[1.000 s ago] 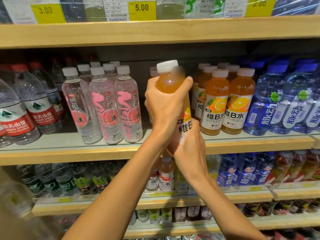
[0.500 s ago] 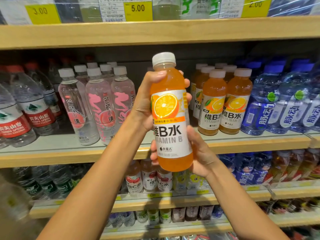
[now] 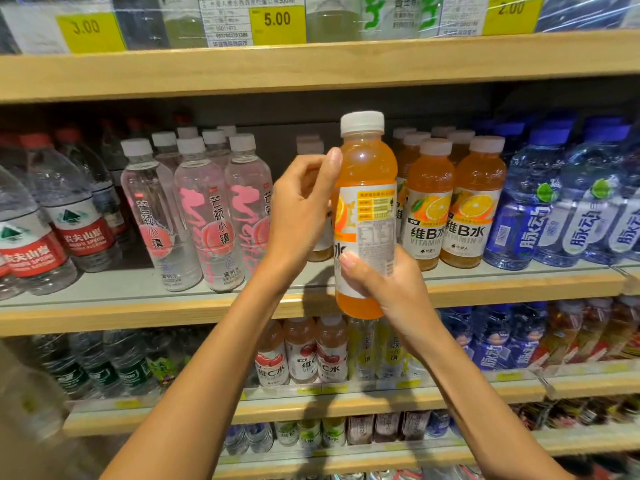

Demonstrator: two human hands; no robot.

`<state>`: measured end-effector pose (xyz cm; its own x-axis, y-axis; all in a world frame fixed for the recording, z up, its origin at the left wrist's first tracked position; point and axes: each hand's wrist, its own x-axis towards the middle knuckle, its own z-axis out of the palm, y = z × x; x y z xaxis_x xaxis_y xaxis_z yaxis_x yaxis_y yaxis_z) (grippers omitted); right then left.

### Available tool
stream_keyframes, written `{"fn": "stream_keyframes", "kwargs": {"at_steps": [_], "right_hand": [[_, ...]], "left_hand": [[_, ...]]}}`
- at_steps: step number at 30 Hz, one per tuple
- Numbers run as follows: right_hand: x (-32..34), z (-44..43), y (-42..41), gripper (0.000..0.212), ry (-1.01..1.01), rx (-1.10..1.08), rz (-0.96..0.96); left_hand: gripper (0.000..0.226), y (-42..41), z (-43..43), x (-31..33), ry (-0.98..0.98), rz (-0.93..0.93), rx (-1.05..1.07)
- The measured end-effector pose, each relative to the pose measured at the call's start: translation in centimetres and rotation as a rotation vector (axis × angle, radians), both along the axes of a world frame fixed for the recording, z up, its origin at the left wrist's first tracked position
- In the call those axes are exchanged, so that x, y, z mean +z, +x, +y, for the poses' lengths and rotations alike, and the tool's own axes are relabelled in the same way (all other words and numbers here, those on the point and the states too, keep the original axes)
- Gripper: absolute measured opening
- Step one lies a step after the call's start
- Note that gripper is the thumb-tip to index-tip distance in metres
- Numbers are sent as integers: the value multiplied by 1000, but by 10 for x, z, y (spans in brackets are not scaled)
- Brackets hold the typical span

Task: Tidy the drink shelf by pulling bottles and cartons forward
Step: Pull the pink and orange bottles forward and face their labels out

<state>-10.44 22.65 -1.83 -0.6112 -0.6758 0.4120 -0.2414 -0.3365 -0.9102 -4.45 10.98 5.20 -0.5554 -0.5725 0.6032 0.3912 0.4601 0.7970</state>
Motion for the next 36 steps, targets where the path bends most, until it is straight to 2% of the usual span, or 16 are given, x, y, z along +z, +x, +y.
{"fn": "stream_keyframes", "kwargs": {"at_steps": [3,7,10,13,15,18,22,23,26,27,29,31,32,34,36], "right_hand": [[-3,-4,1,54,53,-166,89],[-10,-7,12,54,134,-331,215],[-15,-11,22,69,193,-349,256],[-12,-5,22,75,169,-290,250],[-5,2,15,63,133,-133,169],[4,9,-3,53,147,209,-24],[7,8,-11,87,194,450,-121],[6,6,-10,86,199,474,-98],[2,1,-4,45,166,415,-20],[0,-1,-2,40,150,385,-11],[-5,-3,0,42,138,336,7],[-4,-5,0,47,142,260,47],[-4,-6,-2,47,147,206,74],[-4,-9,-9,46,132,94,124],[-5,-12,-18,49,117,9,169]], "left_hand": [[38,-4,12,0,-42,-26,40],[49,-13,26,4,103,18,85],[40,-17,29,7,201,110,116],[15,-14,25,9,237,149,57],[10,-9,20,11,302,112,-62],[37,-1,8,13,459,-11,-373],[56,2,-3,15,480,-95,-813],[60,1,-6,13,479,-104,-886],[62,-2,-11,6,486,-137,-1015],[63,-2,-13,4,481,-154,-1029],[69,1,-16,1,451,-186,-992],[74,4,-21,-1,382,-217,-805],[67,6,-23,-4,325,-223,-659],[35,11,-26,-15,192,-166,-383],[21,20,-30,-34,-2,-57,-107]]}}
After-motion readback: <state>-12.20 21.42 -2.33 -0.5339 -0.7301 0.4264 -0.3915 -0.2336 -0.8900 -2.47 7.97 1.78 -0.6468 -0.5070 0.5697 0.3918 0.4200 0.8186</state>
